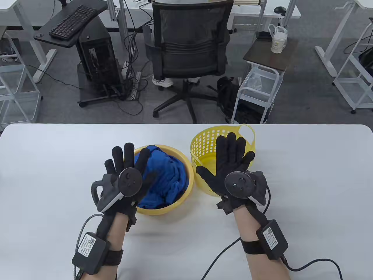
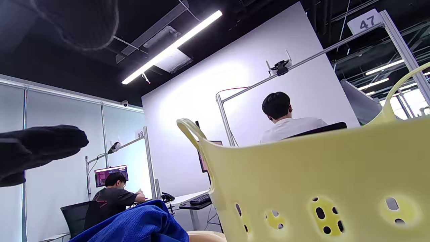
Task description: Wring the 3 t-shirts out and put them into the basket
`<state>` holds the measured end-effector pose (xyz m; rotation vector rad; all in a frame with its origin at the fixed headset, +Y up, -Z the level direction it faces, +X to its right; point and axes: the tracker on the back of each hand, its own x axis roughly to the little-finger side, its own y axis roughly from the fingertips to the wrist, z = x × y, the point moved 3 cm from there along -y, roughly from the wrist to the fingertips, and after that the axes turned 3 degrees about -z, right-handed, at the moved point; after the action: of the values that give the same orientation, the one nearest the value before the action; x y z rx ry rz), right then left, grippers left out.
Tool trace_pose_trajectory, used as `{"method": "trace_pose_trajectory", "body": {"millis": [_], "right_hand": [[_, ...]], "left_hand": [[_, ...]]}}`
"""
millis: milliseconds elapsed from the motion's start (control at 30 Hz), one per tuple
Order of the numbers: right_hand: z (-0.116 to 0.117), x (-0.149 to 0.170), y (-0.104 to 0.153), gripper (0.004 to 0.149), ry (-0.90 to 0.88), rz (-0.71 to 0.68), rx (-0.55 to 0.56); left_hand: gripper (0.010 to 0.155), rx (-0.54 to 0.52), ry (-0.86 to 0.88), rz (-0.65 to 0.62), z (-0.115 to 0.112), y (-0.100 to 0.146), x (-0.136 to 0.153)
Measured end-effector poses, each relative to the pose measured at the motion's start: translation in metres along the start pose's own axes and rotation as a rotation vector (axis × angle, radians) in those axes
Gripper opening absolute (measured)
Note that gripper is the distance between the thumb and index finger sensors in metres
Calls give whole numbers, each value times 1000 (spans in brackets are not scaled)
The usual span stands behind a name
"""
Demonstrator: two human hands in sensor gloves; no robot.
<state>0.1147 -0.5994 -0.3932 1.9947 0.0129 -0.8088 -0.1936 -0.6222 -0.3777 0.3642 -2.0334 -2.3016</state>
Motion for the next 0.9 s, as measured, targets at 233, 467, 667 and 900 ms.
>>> {"method": "trace_pose_trajectory", "body": {"millis": [233,467,667,900], "right_hand": [[1,-1,0,98,1,6,-13],[-4,-9,0,96,9,5,1],[-8,-12,-1,95,-3,43,42],[-22,-26,0,93,-29,22,124]], "left_hand": [[73,38,5,23,-2,0,4],[80,79,-95,141,1,6,11],[83,202,-142,216,-12,5,23],[89,478,-102,116,-73,-8,-1]]}}
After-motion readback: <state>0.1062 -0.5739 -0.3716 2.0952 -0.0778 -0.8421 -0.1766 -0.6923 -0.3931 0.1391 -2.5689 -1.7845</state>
